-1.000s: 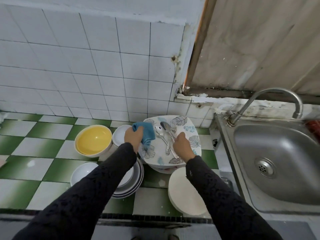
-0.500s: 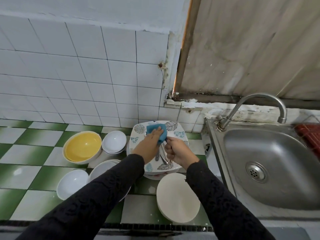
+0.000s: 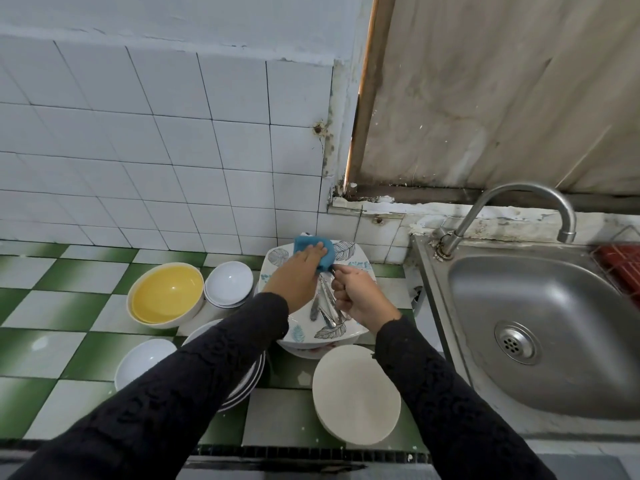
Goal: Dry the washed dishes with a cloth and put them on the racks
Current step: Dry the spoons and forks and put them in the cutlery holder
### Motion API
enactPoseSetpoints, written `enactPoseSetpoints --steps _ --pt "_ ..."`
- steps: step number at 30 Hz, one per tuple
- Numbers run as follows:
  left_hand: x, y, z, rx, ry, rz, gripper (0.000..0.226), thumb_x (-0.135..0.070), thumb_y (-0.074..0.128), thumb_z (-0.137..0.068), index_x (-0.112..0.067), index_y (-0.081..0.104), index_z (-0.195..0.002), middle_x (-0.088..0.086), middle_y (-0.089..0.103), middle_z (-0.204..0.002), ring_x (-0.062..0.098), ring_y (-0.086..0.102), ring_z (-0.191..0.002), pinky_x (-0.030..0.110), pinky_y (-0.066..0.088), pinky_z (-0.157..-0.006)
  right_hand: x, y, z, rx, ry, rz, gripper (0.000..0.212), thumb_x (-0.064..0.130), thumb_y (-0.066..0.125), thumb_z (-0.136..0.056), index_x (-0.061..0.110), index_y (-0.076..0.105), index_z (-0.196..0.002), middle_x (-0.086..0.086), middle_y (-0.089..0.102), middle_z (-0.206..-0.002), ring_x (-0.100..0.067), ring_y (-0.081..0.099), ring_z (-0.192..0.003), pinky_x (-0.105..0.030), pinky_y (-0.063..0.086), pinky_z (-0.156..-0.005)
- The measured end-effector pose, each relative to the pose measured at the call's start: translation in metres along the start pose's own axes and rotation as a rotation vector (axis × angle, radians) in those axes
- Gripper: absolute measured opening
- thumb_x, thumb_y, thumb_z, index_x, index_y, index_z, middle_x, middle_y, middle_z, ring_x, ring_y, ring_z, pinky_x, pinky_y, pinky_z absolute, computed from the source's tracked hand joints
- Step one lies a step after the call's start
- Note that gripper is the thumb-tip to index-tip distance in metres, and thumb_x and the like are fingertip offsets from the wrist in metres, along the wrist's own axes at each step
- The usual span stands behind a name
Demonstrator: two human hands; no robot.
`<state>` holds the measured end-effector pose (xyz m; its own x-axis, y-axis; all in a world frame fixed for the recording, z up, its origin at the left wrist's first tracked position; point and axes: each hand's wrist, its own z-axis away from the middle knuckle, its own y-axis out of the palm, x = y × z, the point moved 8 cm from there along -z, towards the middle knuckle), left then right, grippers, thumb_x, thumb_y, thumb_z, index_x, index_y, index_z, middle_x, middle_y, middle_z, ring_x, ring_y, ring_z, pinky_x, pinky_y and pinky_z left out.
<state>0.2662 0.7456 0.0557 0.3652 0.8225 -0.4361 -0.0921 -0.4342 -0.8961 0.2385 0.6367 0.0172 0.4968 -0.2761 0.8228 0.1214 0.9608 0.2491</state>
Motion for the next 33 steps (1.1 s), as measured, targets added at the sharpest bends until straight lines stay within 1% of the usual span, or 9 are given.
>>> enactPoseSetpoints --steps 6,9,12,15,16,20,24,28,33 --pt "0.010 -0.021 -0.019 -0.047 -0.061 -0.117 0.062 -0.003 0.045 -0.098 -0.011 0.020 -0.154 0.007 0.017 -0.164 0.022 0.014 -0.151 0.033 0.011 -0.122 0.003 0.011 0.002 0.015 -0.025 0.028 0.028 0.004 0.035 -0.107 0.006 0.061 -0.116 0.007 0.040 -0.048 -0.004 0.025 -0.039 -0.015 0.021 -0.035" --pt "0.000 -0.012 -0.005 -0.032 -0.062 -0.007 0.059 -0.006 0.043 -0.101 -0.011 0.019 -0.155 0.012 0.023 -0.161 0.029 0.027 -0.146 0.037 0.023 -0.118 0.008 0.010 0.000 -0.011 -0.029 -0.013 0.027 0.003 0.034 -0.107 0.008 0.060 -0.109 0.007 0.040 -0.047 -0.003 0.026 -0.036 -0.015 0.020 -0.034" --pt "-0.002 -0.007 0.009 -0.035 -0.028 0.186 0.052 -0.013 0.045 -0.102 -0.014 0.032 -0.152 0.018 0.057 -0.132 0.030 0.059 -0.110 0.036 0.047 -0.095 0.005 0.003 -0.002 -0.043 -0.039 -0.045 0.030 0.003 0.032 -0.107 0.008 0.059 -0.119 0.005 0.036 -0.052 -0.003 0.025 -0.036 -0.016 0.019 -0.034" --pt "0.008 -0.013 0.015 -0.102 -0.119 0.414 0.026 -0.013 0.046 -0.101 -0.012 0.055 -0.126 0.009 0.064 -0.100 0.024 0.059 -0.086 0.024 0.046 -0.070 0.004 -0.009 -0.003 -0.092 -0.063 -0.048 0.032 0.006 0.033 -0.108 0.011 0.055 -0.131 0.004 0.038 -0.057 -0.004 0.027 -0.041 -0.016 0.022 -0.037" --pt "0.014 -0.015 0.017 -0.144 -0.199 0.519 0.019 -0.016 0.047 -0.102 -0.011 0.057 -0.117 0.007 0.063 -0.096 0.021 0.058 -0.084 0.022 0.046 -0.068 0.007 -0.012 -0.003 -0.102 -0.076 -0.020 0.032 0.008 0.034 -0.108 0.012 0.055 -0.132 0.004 0.038 -0.059 -0.005 0.027 -0.045 -0.016 0.023 -0.038" --pt "0.038 -0.006 0.020 -0.240 -0.536 1.159 0.012 -0.020 0.048 -0.103 -0.016 0.058 -0.105 0.009 0.067 -0.109 0.020 0.066 -0.096 0.037 0.054 -0.090 0.019 -0.009 0.001 -0.090 -0.128 0.060 0.034 0.007 0.035 -0.104 0.018 0.059 -0.124 0.004 0.033 -0.063 -0.006 0.026 -0.049 -0.020 0.023 -0.045" --pt "0.033 0.002 0.009 -0.226 -0.629 1.630 0.030 -0.014 0.048 -0.103 0.002 0.049 -0.128 0.021 0.061 -0.121 0.027 0.066 -0.099 0.038 0.057 -0.087 0.025 0.002 0.011 -0.036 -0.237 0.246 0.043 -0.001 0.039 -0.098 0.017 0.061 -0.130 0.008 0.044 -0.067 -0.002 0.041 -0.049 -0.017 0.034 -0.048" --pt "0.022 0.005 0.004 -0.174 -0.670 1.763 0.035 -0.016 0.049 -0.102 0.002 0.045 -0.132 0.023 0.059 -0.127 0.030 0.063 -0.104 0.037 0.058 -0.082 0.031 0.011 0.023 0.011 -0.386 0.355 0.028 0.000 0.048 -0.101 0.023 0.054 -0.116 0.007 0.056 -0.089 0.004 0.053 -0.064 -0.011 0.042 -0.060" --pt "0.014 -0.001 0.002 -0.079 -0.653 1.845 0.021 -0.018 0.046 -0.104 -0.004 0.052 -0.117 0.018 0.065 -0.110 0.028 0.066 -0.094 0.037 0.059 -0.079 0.038 0.000 0.025 -0.058 -0.481 0.486 0.027 0.012 0.060 -0.099 0.028 0.066 -0.119 0.005 0.057 -0.087 -0.010 0.051 -0.074 -0.017 0.047 -0.068"
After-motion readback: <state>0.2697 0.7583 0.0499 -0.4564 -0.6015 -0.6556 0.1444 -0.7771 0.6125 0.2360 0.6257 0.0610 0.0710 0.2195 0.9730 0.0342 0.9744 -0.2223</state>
